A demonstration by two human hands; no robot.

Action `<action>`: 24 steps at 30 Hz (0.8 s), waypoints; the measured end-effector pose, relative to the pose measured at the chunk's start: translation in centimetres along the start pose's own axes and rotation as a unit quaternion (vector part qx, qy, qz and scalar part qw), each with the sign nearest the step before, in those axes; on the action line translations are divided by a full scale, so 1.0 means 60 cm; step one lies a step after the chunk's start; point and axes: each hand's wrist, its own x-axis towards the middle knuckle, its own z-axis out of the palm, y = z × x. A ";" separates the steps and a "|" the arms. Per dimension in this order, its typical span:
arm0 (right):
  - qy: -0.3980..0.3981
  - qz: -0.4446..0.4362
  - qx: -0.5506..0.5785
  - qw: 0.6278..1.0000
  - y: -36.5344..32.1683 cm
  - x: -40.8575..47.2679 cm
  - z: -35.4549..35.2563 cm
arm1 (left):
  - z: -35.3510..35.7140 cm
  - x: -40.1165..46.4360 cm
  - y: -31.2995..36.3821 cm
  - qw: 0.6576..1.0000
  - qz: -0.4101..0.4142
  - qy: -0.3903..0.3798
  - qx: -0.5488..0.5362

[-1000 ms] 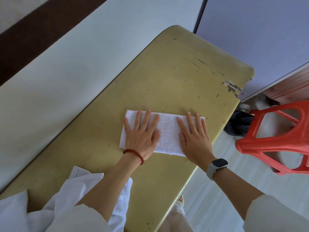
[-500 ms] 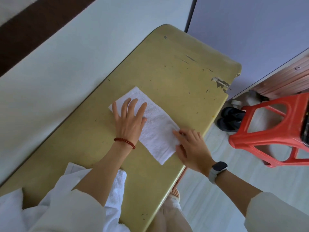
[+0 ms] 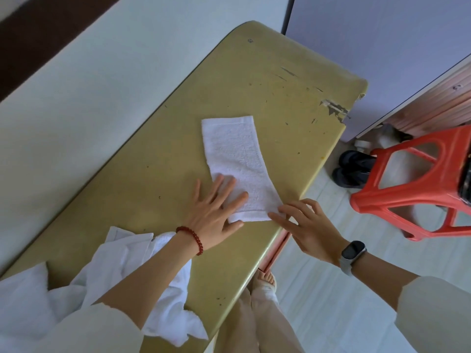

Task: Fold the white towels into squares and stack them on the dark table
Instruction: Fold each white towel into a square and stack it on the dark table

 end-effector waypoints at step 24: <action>0.029 0.110 0.150 0.982 -0.030 0.016 -0.061 | -0.042 -0.033 0.045 0.987 0.048 0.044 -0.145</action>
